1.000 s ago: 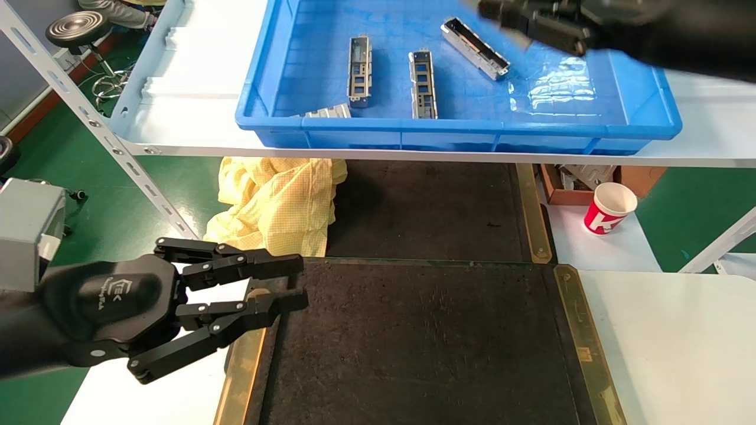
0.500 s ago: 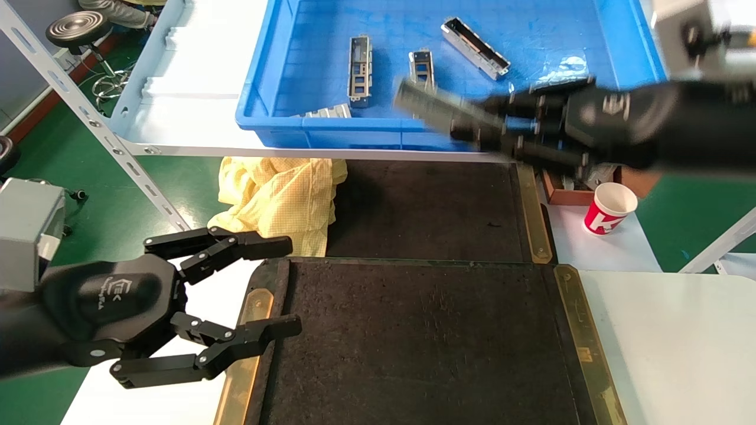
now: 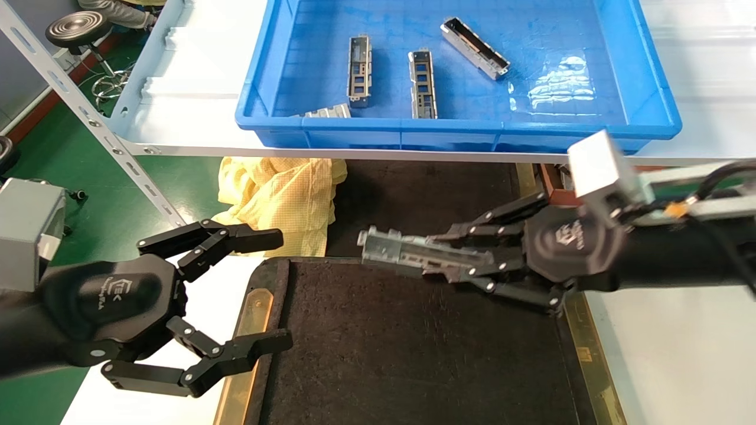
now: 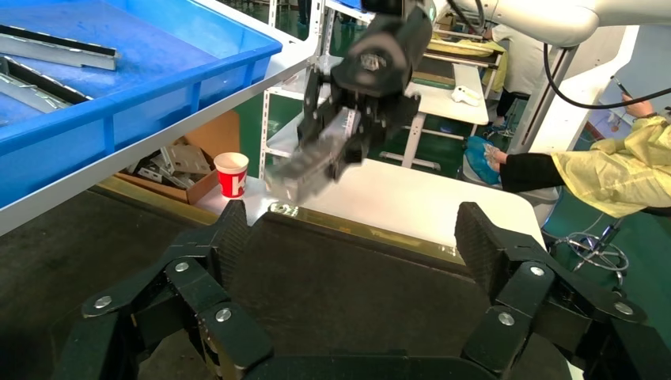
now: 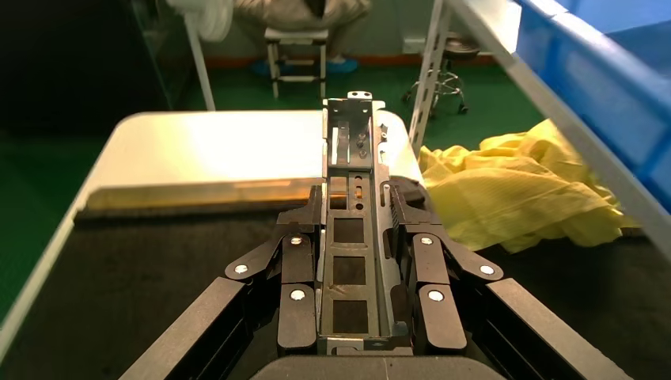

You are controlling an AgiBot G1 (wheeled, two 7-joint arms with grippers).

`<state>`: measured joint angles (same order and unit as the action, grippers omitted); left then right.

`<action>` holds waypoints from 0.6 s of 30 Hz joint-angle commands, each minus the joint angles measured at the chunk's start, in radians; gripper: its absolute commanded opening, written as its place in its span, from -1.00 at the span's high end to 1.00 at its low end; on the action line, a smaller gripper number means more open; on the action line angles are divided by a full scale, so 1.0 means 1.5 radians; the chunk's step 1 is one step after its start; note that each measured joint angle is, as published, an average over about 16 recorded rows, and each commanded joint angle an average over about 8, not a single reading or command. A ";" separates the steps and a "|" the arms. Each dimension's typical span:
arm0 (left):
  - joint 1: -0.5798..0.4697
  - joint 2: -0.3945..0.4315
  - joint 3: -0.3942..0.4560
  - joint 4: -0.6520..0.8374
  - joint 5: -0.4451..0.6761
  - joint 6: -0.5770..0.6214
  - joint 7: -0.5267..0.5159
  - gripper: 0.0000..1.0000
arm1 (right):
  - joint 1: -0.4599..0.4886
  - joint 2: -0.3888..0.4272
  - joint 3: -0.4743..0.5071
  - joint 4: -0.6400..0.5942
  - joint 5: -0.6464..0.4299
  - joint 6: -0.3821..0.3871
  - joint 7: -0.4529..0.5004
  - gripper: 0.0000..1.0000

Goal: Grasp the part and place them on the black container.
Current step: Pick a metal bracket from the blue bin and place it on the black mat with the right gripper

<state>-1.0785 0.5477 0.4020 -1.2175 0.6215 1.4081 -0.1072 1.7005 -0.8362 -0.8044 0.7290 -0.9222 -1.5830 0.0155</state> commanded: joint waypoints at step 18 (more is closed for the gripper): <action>0.000 0.000 0.000 0.000 0.000 0.000 0.000 -1.00 | -0.033 -0.149 -0.068 -0.170 -0.047 0.035 -0.190 1.00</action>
<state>-1.0785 0.5477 0.4020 -1.2175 0.6215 1.4081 -0.1072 1.6538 -1.0564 -0.9058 0.4744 -0.9924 -1.5322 -0.2670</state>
